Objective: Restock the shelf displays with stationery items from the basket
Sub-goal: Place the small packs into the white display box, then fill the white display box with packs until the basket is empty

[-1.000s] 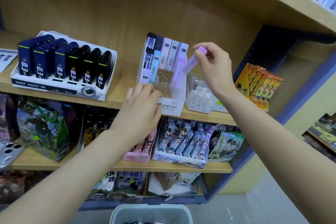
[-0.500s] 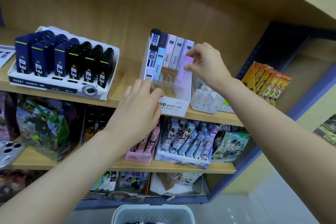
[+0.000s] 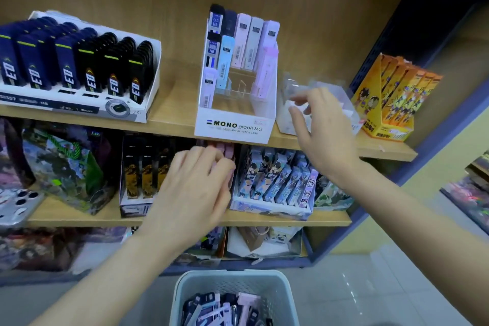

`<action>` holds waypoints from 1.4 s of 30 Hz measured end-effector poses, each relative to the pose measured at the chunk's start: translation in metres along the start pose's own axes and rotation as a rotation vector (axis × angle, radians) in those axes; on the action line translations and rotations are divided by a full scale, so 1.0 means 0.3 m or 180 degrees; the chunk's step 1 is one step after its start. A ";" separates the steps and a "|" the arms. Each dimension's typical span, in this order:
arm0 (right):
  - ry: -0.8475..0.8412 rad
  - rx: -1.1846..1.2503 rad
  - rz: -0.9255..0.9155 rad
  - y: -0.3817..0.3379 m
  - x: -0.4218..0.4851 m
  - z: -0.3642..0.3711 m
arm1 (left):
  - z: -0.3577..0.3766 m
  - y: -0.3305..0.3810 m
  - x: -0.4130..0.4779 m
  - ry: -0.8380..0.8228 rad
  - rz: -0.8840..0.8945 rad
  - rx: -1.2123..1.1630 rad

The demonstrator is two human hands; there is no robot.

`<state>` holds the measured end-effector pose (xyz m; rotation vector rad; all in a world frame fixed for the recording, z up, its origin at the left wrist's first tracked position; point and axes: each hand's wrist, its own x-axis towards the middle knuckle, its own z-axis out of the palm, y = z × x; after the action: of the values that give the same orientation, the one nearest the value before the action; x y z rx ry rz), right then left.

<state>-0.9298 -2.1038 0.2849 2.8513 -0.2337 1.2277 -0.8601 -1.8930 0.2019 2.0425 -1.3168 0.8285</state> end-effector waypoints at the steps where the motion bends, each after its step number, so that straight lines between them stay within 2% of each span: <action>1: -0.0024 -0.0049 -0.0094 0.007 -0.057 0.002 | 0.026 0.009 -0.047 -0.0095 -0.0023 -0.0028; 5: -0.0393 -0.0036 -0.0454 0.042 -0.301 0.052 | 0.163 0.026 -0.263 -0.0783 -0.0339 -0.0100; 10: -0.1379 0.0066 -0.0515 0.092 -0.624 0.206 | 0.335 0.012 -0.501 -0.1534 -0.0794 -0.0181; 12: -0.1836 0.0197 -0.0262 0.098 -0.749 0.287 | 0.396 0.006 -0.580 -0.1895 -0.1141 -0.0234; 16: -0.2982 0.0586 0.0569 0.085 -0.969 0.452 | 0.485 -0.005 -0.704 -0.2552 -0.2218 -0.0441; 18: -0.3626 0.0698 0.1038 0.075 -1.084 0.535 | 0.521 -0.005 -0.762 -0.2546 -0.2733 -0.0820; 20: -0.3958 0.0871 0.1479 0.053 -1.158 0.599 | 0.543 0.004 -0.797 -0.2418 -0.3117 -0.1165; 23: -0.4334 0.1093 0.1760 0.019 -1.247 0.679 | 0.568 0.017 -0.812 -0.2293 -0.3338 -0.1252; 27: -0.4482 0.1234 0.2504 -0.018 -1.321 0.756 | 0.587 0.024 -0.822 -0.2088 -0.3266 -0.1118; 30: -0.4439 0.1192 0.2730 -0.031 -1.344 0.799 | 0.603 0.044 -0.847 -0.1883 -0.2669 -0.0864; 33: -0.4210 0.1336 0.3166 -0.036 -1.335 0.834 | 0.642 0.096 -0.861 -0.2242 -0.2337 -0.1206; 35: -0.4067 0.1430 0.3441 -0.042 -1.328 0.847 | 0.690 0.130 -0.877 -0.2616 -0.2494 -0.1391; 37: -0.3980 0.1484 0.3673 -0.052 -1.325 0.856 | 0.745 0.145 -0.904 -0.2957 -0.2943 -0.1505; 40: -0.4154 0.1467 0.3816 -0.079 -1.327 0.865 | 0.813 0.143 -0.938 -0.3336 -0.3471 -0.1499; 42: -0.4199 0.1418 0.3825 -0.090 -1.326 0.863 | 0.845 0.140 -0.950 -0.3535 -0.3581 -0.1420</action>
<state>-1.0090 -2.0490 -0.1805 3.2698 -1.9940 -1.1496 -0.9423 -1.9307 -0.1710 2.3430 -0.4185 -1.1031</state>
